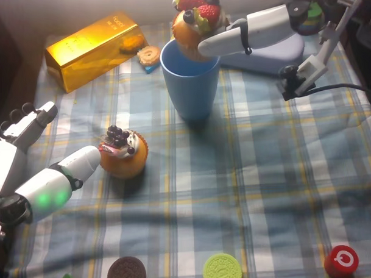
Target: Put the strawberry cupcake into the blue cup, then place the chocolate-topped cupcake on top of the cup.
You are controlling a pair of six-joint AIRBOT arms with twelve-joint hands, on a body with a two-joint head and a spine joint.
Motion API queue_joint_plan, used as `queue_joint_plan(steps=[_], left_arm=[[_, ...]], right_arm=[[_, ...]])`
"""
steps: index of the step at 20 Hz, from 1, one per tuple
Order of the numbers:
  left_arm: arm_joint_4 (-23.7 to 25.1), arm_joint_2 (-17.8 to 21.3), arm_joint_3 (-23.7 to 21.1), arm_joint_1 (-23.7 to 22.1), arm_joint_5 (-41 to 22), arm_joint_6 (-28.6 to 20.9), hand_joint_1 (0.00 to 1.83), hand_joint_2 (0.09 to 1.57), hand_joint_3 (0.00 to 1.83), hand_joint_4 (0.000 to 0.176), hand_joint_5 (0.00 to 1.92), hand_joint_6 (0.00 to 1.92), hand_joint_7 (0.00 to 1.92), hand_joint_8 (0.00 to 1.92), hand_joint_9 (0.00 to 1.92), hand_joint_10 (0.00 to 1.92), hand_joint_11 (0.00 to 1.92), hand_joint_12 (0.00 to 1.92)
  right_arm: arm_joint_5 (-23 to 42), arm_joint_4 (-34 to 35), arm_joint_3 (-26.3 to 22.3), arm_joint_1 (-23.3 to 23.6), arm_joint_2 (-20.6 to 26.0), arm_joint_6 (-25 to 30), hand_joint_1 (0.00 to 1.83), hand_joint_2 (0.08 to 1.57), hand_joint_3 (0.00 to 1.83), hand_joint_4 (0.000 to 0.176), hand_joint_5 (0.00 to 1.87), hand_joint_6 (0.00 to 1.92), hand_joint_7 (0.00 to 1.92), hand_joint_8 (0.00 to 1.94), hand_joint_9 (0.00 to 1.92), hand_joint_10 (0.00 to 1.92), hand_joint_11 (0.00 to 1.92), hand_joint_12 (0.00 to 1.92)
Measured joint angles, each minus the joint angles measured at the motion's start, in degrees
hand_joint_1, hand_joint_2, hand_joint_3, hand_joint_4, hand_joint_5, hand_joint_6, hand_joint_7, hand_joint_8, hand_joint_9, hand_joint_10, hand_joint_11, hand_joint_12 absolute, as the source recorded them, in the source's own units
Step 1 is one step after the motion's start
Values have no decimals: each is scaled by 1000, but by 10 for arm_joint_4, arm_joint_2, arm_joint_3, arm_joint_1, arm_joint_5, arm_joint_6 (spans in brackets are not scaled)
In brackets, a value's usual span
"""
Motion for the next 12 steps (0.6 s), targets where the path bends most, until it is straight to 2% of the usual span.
queue_joint_plan(steps=[1, 2, 4, 6, 7, 8, 9, 12], left_arm=[[1, 0, 0, 0, 0, 0, 263, 1034, 0, 51, 228, 1, 196, 0, 234, 6, 0, 657], [1, 0, 0, 0, 0, 0, 269, 1033, 0, 37, 252, 0, 211, 0, 258, 5, 0, 707], [1, 0, 0, 0, 0, 0, 243, 1035, 1, 48, 235, 0, 201, 0, 239, 0, 0, 671], [1, 0, 0, 0, 1, 0, 247, 1038, 1, 42, 243, 2, 208, 1, 253, 4, 0, 697], [2, 0, 0, -1, 1, 0, 238, 1037, 0, 48, 238, 1, 196, 1, 250, 1, 0, 678], [2, 0, 0, -2, 1, 0, 236, 1029, 0, 72, 219, 1, 173, 2, 222, 2, 0, 613], [3, 0, 0, -2, 1, 0, 250, 1031, 0, 65, 223, 2, 177, 2, 226, 3, 0, 640], [2, 0, 1, -2, 2, 0, 256, 1036, 1, 51, 242, 5, 189, 4, 226, 2, 0, 620]], right_arm=[[0, 0, 0, 0, -2, 0, 674, 1073, 1, 0, 973, 0, 1056, 3, 786, 808, 555, 1457], [0, 0, 0, 0, -3, 0, 673, 1083, 4, 0, 901, 0, 1036, 0, 787, 805, 557, 1457], [0, 0, 0, 0, -6, 0, 724, 1066, 0, 0, 919, 2, 1027, 0, 790, 711, 526, 1388], [0, 0, 0, 1, -7, 0, 730, 1079, 1, 0, 835, 0, 969, 0, 814, 576, 503, 1387], [0, 0, 0, 1, -7, 0, 759, 1073, 1, 0, 821, 0, 945, 0, 820, 518, 473, 1407], [-1, 0, 0, 1, -7, 0, 773, 1068, 0, 0, 810, 0, 913, 0, 826, 424, 442, 1407], [-2, -1, 0, 2, -7, 0, 753, 1043, 0, 0, 779, 0, 867, 0, 827, 262, 418, 1322], [-3, -4, 0, 2, -8, 0, 819, 995, 2, 0, 789, 0, 718, 0, 676, 48, 123, 1376]])
